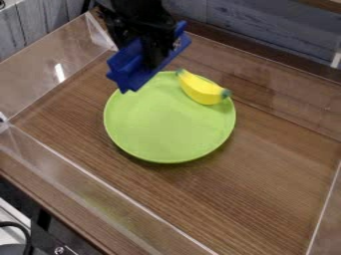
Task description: Put the blue object in the green plate
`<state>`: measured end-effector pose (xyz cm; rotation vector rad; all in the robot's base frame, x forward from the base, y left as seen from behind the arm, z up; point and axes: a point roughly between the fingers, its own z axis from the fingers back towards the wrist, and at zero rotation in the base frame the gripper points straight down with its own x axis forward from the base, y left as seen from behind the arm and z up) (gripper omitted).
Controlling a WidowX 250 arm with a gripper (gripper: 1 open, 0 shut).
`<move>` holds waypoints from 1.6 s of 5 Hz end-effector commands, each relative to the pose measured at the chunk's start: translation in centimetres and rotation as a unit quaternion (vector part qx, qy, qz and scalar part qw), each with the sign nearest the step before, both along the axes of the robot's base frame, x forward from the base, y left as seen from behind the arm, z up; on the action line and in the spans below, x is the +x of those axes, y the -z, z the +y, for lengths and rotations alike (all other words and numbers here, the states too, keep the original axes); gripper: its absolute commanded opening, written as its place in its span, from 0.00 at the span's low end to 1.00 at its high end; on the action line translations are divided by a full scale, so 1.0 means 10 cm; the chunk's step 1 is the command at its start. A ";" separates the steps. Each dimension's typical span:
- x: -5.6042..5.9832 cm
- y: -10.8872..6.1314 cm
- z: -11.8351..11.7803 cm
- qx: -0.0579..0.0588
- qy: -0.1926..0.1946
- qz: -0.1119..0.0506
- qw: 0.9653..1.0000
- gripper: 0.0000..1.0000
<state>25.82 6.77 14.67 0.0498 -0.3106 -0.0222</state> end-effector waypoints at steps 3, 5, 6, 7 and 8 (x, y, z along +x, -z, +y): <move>0.35 0.05 -0.03 0.021 0.000 -0.047 0.999 0.00; 0.48 0.11 -0.01 0.028 0.000 -0.059 0.998 0.00; 0.52 0.14 -0.01 0.028 0.000 -0.063 0.998 0.00; 0.56 0.16 -0.02 0.027 0.000 -0.066 0.997 0.00; 0.60 0.18 -0.02 0.026 0.001 -0.069 0.997 0.00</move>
